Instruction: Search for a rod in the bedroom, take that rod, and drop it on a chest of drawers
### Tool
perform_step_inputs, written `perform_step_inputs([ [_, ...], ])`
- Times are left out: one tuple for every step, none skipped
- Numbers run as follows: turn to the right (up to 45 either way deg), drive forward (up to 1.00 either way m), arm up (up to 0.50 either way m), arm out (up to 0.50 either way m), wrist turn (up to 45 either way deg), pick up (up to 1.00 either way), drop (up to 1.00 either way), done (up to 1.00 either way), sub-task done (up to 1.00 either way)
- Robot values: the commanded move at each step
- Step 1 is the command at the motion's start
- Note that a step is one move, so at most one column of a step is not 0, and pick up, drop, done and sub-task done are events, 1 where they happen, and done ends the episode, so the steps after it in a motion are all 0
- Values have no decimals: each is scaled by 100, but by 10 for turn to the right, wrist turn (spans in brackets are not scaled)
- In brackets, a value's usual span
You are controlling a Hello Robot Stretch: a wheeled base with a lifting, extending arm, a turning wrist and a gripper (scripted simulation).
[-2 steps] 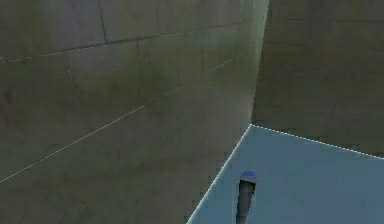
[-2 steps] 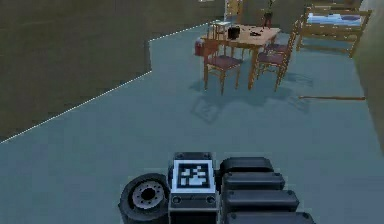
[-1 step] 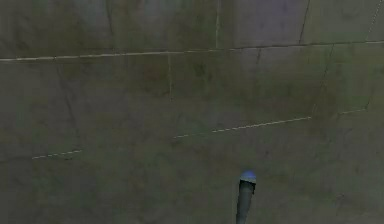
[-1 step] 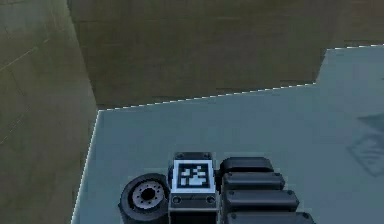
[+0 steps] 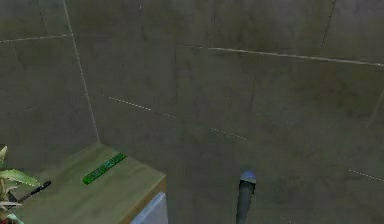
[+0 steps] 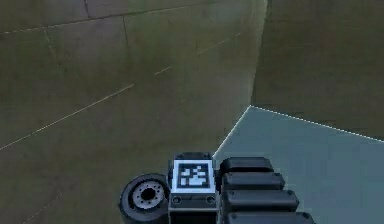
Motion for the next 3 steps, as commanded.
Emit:
perform_step_inputs([
  [-240, 0, 0, 0, 0, 0, 0, 0, 0],
  [450, 0, 0, 0, 0, 0, 0, 0, 0],
  [450, 0, 0, 0, 0, 0, 0, 0, 0],
])
